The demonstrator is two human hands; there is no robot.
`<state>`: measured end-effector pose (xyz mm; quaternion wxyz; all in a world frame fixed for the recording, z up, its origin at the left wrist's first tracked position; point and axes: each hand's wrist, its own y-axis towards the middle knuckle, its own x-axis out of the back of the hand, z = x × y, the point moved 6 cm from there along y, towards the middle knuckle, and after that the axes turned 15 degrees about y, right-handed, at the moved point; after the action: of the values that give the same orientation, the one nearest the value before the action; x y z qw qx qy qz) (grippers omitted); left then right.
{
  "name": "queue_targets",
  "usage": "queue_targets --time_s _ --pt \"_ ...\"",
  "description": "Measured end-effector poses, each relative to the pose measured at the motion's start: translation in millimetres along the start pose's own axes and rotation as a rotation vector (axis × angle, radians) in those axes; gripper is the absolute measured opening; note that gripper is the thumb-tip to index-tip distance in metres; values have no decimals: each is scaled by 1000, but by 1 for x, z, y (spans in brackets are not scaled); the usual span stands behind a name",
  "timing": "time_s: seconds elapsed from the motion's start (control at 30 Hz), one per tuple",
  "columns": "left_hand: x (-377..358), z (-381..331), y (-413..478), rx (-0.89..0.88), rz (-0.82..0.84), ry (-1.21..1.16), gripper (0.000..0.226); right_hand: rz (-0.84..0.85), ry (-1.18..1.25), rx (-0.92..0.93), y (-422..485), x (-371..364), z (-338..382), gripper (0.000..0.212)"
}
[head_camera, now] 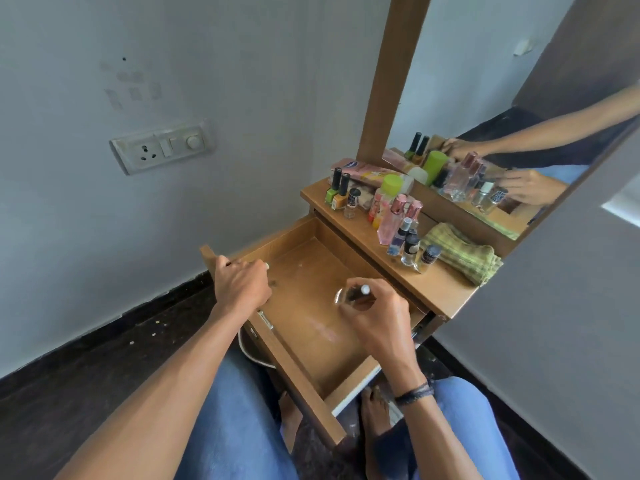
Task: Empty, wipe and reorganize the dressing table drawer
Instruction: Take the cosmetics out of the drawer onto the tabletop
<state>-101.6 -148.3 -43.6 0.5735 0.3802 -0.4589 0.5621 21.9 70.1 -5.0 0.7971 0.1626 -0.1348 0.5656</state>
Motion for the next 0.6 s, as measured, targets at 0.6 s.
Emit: queue_targets --time_s 0.6 --pt "82 -56 -32 -154 -115 -572 15 -426 -8 -68 19 126 -32 46"
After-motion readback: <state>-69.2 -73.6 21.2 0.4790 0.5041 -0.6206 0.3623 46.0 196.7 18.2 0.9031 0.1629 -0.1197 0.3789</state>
